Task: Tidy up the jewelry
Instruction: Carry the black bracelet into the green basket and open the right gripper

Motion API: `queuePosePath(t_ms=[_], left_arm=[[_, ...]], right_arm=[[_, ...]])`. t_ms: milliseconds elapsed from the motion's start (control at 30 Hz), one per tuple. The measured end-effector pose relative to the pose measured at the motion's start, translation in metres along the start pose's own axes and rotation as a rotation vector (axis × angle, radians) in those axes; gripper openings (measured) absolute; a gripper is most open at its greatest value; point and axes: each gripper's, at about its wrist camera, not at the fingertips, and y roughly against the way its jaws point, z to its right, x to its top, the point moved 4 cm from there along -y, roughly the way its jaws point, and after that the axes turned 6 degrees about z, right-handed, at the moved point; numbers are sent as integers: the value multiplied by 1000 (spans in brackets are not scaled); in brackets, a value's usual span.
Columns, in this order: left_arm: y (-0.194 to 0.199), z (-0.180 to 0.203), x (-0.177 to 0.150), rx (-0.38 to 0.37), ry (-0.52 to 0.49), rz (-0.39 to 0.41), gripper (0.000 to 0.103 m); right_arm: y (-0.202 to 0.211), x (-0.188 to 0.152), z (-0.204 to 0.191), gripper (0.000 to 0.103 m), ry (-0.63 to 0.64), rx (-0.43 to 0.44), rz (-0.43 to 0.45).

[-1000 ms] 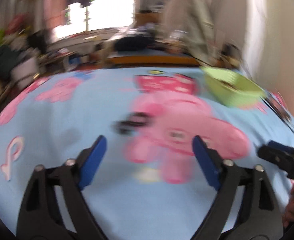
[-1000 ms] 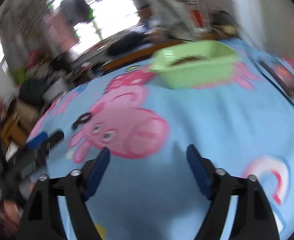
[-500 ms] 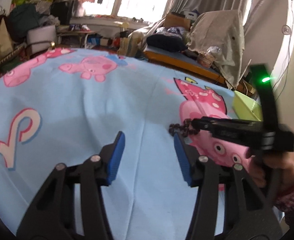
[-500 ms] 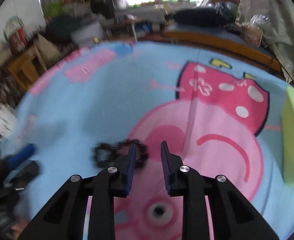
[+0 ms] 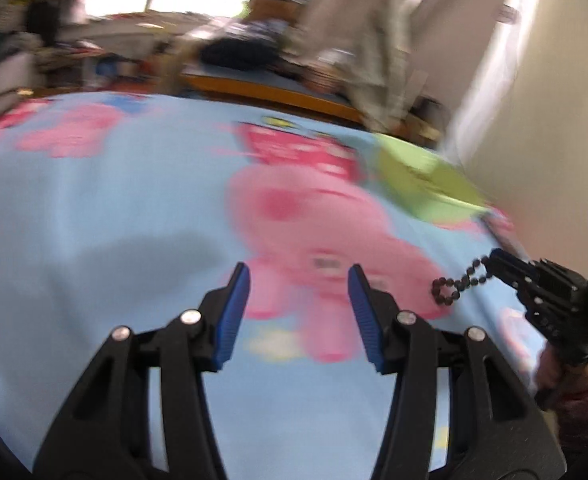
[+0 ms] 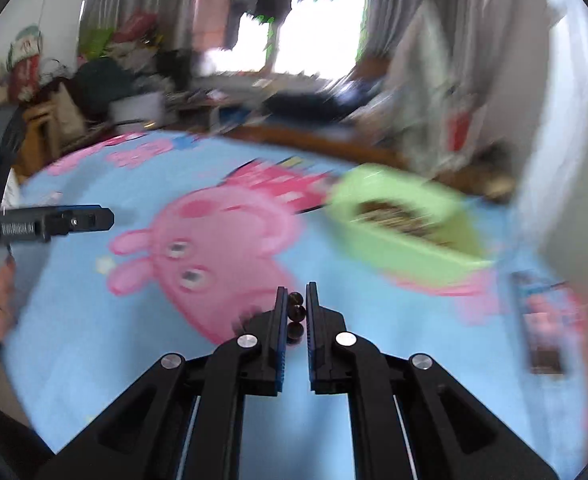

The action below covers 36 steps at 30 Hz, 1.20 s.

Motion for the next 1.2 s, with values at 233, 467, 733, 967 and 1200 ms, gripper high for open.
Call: queuePosePath(t_ms=[233, 467, 733, 967, 1200], left_arm=[[-44, 97, -7, -205, -139, -124, 49], [-60, 144, -26, -313, -204, -228, 49], [-70, 187, -60, -390, -302, -340, 36], [-78, 188, -76, -312, -387, -361, 11], [-78, 166, -34, -316, -281, -328, 8]], right_arm=[[36, -67, -14, 0, 165, 98, -91], [58, -78, 8, 0, -80, 178, -60], [61, -69, 55, 17, -331, 165, -18], [23, -85, 37, 0, -290, 168, -150], [21, -57, 60, 0, -413, 224, -75]])
